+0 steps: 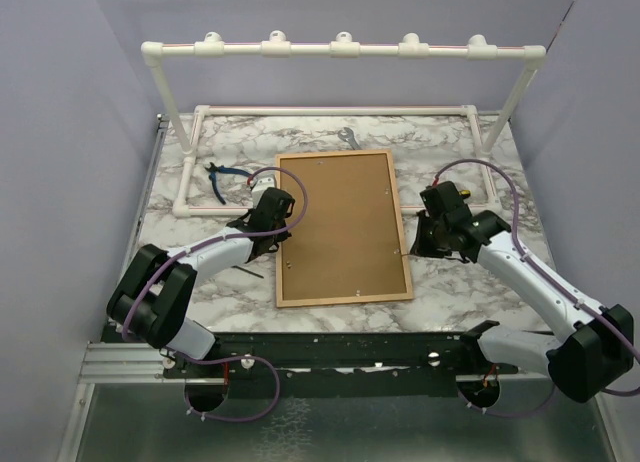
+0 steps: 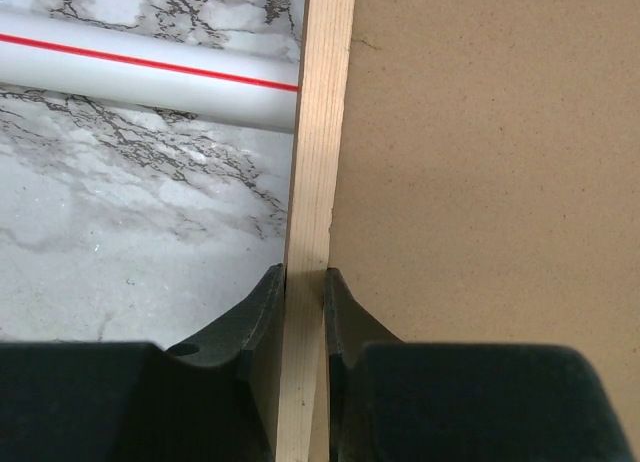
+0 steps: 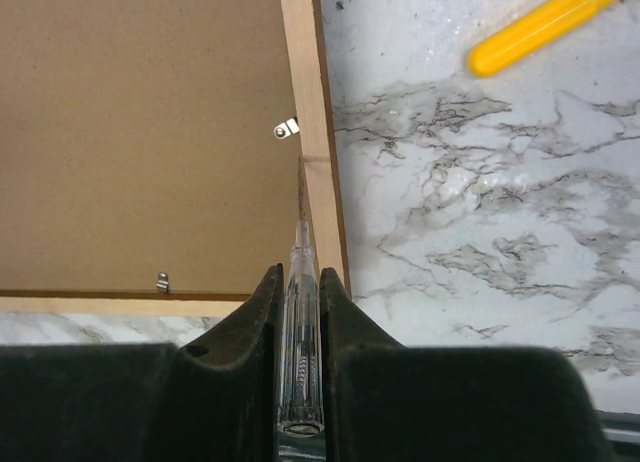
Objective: Take the photo out of the frame
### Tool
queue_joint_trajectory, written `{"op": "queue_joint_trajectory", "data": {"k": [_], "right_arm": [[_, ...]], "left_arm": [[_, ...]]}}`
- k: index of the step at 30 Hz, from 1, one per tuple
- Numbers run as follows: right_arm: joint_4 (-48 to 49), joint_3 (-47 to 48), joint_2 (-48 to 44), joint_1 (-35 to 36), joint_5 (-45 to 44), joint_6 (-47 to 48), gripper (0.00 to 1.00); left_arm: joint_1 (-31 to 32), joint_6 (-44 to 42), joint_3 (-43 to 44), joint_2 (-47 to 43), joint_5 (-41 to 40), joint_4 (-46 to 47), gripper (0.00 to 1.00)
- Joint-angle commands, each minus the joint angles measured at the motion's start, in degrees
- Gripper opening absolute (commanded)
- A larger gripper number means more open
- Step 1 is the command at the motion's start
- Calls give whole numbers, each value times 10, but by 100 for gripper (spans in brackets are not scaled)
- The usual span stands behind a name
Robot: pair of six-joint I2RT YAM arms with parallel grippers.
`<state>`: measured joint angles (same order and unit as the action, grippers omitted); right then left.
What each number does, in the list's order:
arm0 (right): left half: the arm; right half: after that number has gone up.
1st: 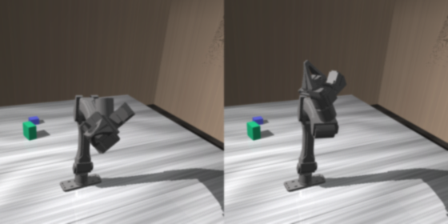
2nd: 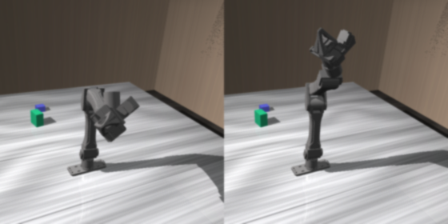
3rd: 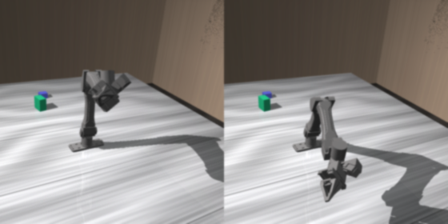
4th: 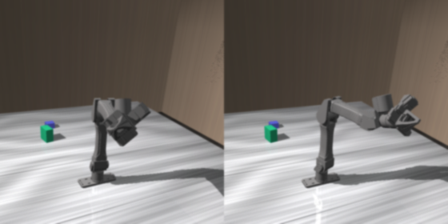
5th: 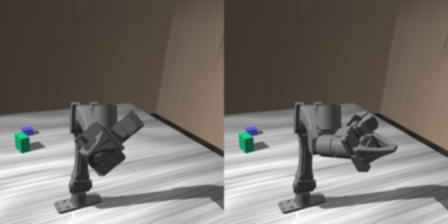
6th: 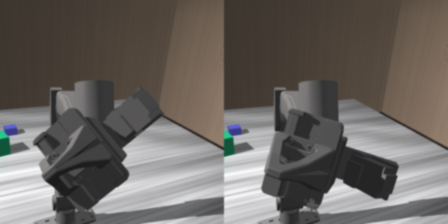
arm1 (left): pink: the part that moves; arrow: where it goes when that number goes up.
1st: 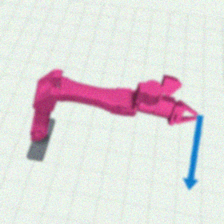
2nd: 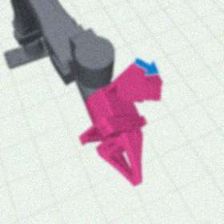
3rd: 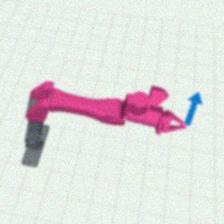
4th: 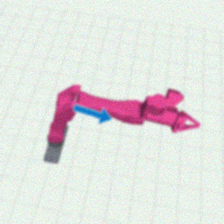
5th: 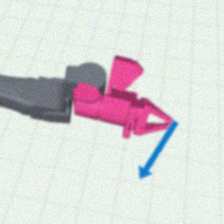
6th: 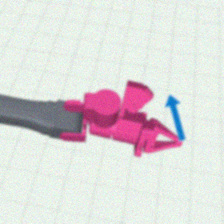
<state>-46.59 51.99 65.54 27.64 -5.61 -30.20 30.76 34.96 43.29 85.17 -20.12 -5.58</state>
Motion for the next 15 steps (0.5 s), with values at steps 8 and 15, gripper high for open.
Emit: {"op": "queue_joint_trajectory", "data": {"k": [8,15], "right_arm": [[9,37,46,-1,-24,13,1],[9,36,45,-1,-22,16,1]], "left_arm": [[-4,-9,6,-6,-21,3,0],[-4,-13,5,-7,-20,4,0]]}}
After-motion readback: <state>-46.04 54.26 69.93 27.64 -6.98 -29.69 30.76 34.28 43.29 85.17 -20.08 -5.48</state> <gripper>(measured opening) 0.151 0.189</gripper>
